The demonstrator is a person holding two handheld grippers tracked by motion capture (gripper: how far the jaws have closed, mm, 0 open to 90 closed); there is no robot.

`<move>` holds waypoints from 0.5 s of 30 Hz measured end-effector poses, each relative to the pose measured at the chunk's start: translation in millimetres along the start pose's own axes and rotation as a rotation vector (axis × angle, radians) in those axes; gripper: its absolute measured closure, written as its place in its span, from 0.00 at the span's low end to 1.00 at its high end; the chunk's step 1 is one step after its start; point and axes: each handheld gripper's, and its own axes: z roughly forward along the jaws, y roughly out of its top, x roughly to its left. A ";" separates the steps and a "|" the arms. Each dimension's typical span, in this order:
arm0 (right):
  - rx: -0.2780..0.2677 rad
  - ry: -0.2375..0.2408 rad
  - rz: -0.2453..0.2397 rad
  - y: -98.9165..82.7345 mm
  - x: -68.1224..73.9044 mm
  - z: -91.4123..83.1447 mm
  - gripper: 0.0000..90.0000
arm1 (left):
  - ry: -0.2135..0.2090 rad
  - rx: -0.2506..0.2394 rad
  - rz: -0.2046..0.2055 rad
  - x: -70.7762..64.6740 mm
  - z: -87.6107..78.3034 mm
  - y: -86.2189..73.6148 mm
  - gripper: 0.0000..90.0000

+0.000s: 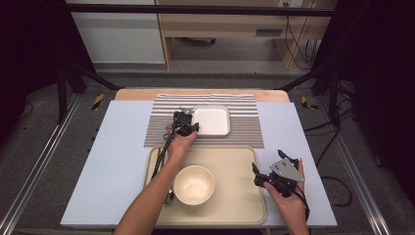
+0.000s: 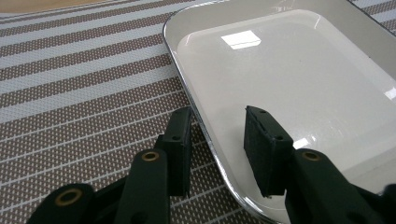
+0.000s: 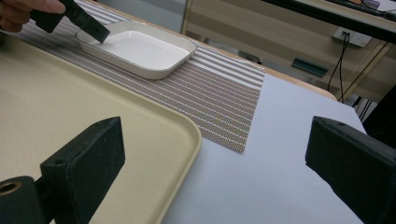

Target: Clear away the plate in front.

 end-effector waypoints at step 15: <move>0.005 0.004 -0.008 -0.3 0.3 0.7 0.06 | -0.004 0.023 -0.022 3.7 2.3 4.9 0.73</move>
